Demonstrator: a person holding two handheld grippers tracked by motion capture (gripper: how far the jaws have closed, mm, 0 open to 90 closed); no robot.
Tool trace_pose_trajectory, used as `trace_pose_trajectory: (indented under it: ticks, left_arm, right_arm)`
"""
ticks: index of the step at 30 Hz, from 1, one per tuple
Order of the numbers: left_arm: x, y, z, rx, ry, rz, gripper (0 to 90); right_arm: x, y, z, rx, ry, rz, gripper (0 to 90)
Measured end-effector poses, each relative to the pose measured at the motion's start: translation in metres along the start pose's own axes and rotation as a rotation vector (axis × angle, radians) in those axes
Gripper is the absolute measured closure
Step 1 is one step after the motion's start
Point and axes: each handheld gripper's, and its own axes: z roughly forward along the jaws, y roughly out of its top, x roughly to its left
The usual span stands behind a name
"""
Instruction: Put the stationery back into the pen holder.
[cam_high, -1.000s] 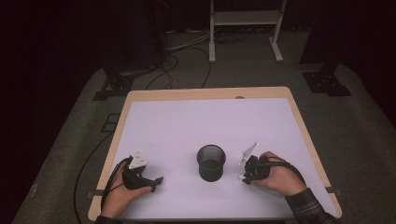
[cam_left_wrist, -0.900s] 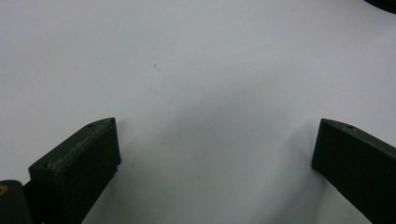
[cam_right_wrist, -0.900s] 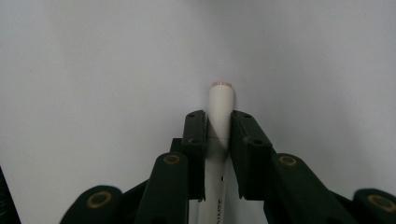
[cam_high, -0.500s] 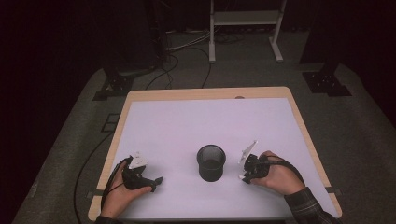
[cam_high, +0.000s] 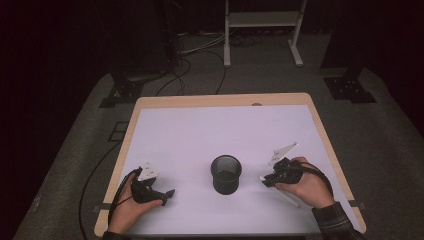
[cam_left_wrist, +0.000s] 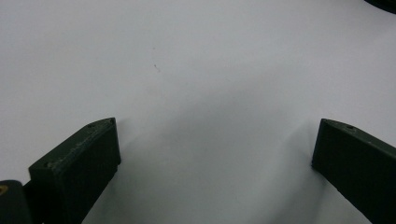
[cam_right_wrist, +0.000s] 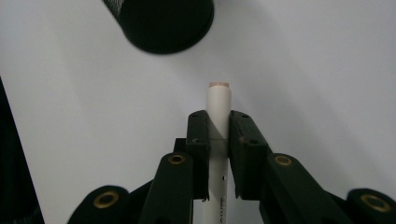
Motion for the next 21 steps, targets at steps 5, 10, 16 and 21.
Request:
trace_pose_trajectory:
  ticks: [5,10,16,21]
  left_arm:
    - [0.0,0.0,0.0,0.0,0.001,0.0,0.1]
    - [0.0,0.0,0.0,0.0,0.0,-0.002,0.1]
    - [0.0,0.0,0.0,0.003,0.0,0.001,0.1]
    - [0.0,0.0,0.0,0.003,0.0,0.001,0.1]
  right_arm:
    - [-0.002,0.002,-0.011,-0.09,0.0,0.032,77.9]
    - [-0.003,0.005,-0.022,-0.185,-0.006,0.048,77.9]
    - [-0.001,0.014,-0.037,-0.274,-0.02,0.052,78.0]
    - [0.004,0.027,-0.051,-0.357,-0.03,0.035,78.0]
